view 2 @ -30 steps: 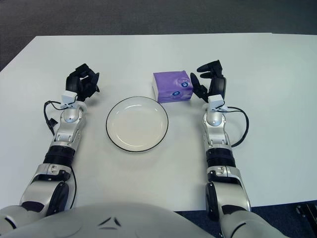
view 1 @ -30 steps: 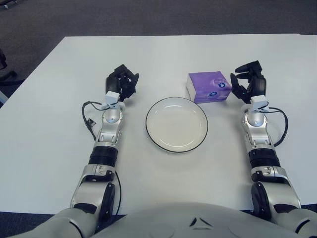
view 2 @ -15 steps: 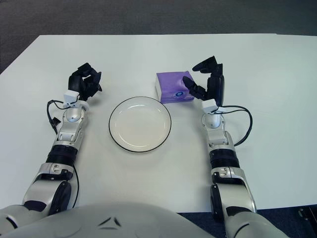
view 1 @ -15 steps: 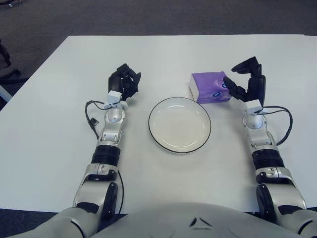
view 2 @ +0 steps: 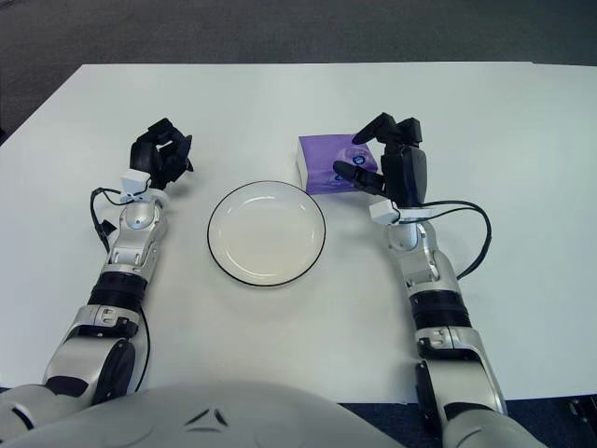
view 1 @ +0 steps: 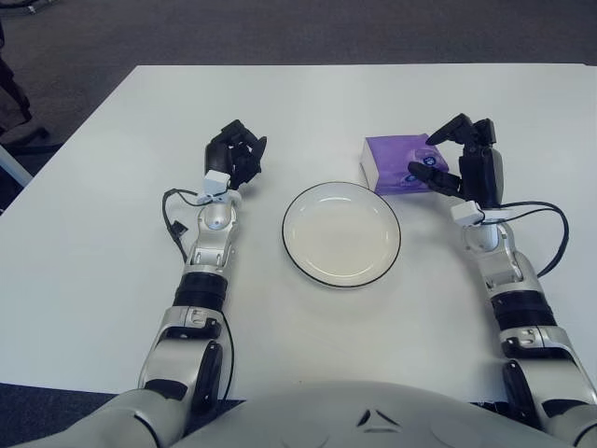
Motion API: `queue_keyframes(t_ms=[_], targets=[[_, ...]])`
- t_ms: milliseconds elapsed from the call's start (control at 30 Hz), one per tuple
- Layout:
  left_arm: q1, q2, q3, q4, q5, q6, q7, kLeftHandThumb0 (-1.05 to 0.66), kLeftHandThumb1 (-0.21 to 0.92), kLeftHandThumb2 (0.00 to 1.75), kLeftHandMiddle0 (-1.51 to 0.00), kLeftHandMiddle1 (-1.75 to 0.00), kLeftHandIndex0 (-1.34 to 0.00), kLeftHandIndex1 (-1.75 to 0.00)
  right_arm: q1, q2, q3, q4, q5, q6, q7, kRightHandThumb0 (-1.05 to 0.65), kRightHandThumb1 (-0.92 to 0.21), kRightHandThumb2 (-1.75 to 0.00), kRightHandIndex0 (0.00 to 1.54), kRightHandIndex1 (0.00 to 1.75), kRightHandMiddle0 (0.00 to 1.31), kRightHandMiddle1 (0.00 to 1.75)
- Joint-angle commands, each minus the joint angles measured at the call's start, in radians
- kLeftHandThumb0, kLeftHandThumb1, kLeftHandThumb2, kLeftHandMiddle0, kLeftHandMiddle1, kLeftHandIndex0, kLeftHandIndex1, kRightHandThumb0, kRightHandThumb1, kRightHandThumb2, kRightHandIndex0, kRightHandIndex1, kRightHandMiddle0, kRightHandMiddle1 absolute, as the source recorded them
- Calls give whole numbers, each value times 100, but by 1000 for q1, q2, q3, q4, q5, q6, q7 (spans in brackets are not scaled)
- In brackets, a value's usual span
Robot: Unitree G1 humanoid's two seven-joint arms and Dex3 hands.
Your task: Put the tissue paper into the plate.
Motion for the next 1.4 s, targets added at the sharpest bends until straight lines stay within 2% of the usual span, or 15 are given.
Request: queue_keyframes(t_ms=[0, 33, 100, 167, 233, 433, 633, 933, 1367], targets=[[170, -58, -17, 99, -1, -15, -3, -36, 92, 34, -104, -169, -89, -175, -4, -112, 52, -90, -38, 17, 172, -54, -92, -35, 49, 75, 31, 82], [170, -58, -17, 100, -1, -16, -3, -36, 92, 34, -104, -169, -89, -175, -7, -124, 56, -95, -43, 20, 192, -62, -92, -37, 47, 50, 29, 65], [169, -58, -17, 102, 0, -18, -4, -36, 92, 34, -104, -169, -89, -175, -18, -144, 66, -97, -58, 24, 219, -70, -92, -40, 42, 26, 25, 47], [169, -58, -18, 103, 0, -19, -4, -36, 92, 34, -104, -169, -89, -175, -28, -155, 74, -96, -77, 26, 228, -77, -92, -42, 34, 11, 22, 35], [169, -57, -18, 104, 0, -19, -4, -36, 92, 34, -104, -170, -89, -175, -37, -162, 80, -94, -95, 25, 227, -81, -92, -44, 28, 5, 20, 30], [170, -56, -18, 103, 1, -22, -5, -36, 92, 34, -103, -170, -88, -175, -72, -169, 104, -61, -123, 22, 225, -87, -92, -50, 16, 1, 16, 17], [173, -56, -19, 99, 1, -21, -6, -36, 92, 34, -103, -171, -88, -175, -104, -187, 132, -36, -86, 14, 313, -93, -92, -56, 6, 0, 10, 10], [174, -56, -19, 97, 1, -18, -6, -36, 92, 33, -103, -171, -88, -175, -159, -191, 153, -11, -41, 20, 433, -99, -92, -65, 2, 0, 9, 8], [180, -59, -23, 90, 6, -19, -2, -36, 92, 33, -102, -171, -88, -175, -219, -168, 165, 59, -30, 32, 475, -101, -92, -69, 0, 0, 9, 6]])
